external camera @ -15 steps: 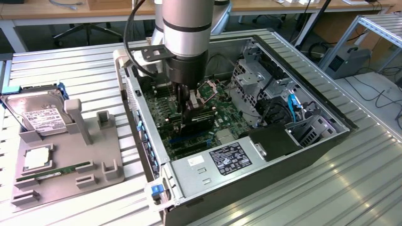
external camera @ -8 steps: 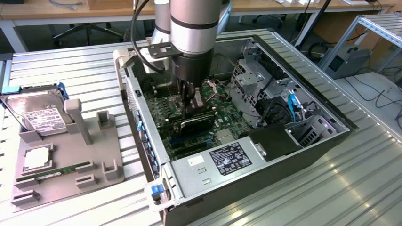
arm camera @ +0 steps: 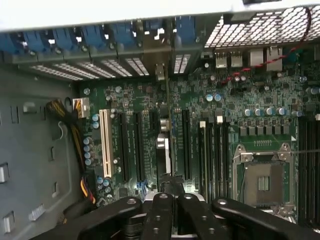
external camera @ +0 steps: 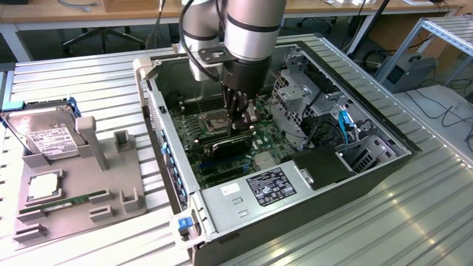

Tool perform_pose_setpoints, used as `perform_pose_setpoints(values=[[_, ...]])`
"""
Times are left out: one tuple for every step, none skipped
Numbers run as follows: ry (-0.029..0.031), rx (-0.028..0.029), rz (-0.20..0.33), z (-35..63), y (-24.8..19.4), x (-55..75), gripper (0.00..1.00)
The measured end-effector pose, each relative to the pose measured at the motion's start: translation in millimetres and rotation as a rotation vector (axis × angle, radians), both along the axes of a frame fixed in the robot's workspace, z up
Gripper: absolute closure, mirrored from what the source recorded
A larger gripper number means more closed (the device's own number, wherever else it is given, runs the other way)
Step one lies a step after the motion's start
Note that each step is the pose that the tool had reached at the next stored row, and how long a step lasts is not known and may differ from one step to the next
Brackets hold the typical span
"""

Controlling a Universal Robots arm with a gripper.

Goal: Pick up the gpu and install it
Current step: 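Insert the gpu into the slot, then press down on the gpu until it lock into place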

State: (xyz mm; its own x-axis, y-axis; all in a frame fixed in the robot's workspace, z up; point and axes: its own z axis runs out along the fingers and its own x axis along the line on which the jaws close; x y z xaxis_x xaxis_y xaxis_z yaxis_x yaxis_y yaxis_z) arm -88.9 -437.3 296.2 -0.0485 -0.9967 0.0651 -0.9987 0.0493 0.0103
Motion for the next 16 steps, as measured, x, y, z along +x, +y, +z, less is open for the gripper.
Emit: perform_pose_setpoints(values=[[0.0051,0.0000,0.001,0.0,0.0,4.6,0.89],[0.0099,0.0001,0.002,0.0,0.0,8.9,0.89],[0.0153,0.0001,0.003,-0.1,0.0,13.7,0.89],[0.0184,0.0001,0.003,-0.1,0.0,16.3,0.89],[0.0202,0.0000,0.003,-0.1,0.0,17.4,0.89],[0.0201,-0.0002,0.003,0.0,0.0,17.4,0.89],[0.0201,-0.0001,0.003,-0.1,0.0,17.4,0.89],[0.0202,-0.0002,0.003,0.0,0.0,17.4,0.89],[0.0202,-0.0001,0.003,0.0,0.0,17.4,0.89],[0.0202,-0.0001,0.003,0.0,0.0,17.4,0.89],[0.0202,-0.0002,0.003,0.0,0.0,17.4,0.89],[0.0202,-0.0001,0.003,0.0,0.0,17.4,0.89],[0.0202,-0.0002,0.003,0.0,0.0,17.4,0.89],[0.0202,-0.0002,0.003,0.0,0.0,16.7,0.89],[0.0201,-0.0002,0.003,-0.3,0.0,13.7,0.89],[0.0202,-0.0005,0.003,-1.6,0.0,5.2,0.89]])
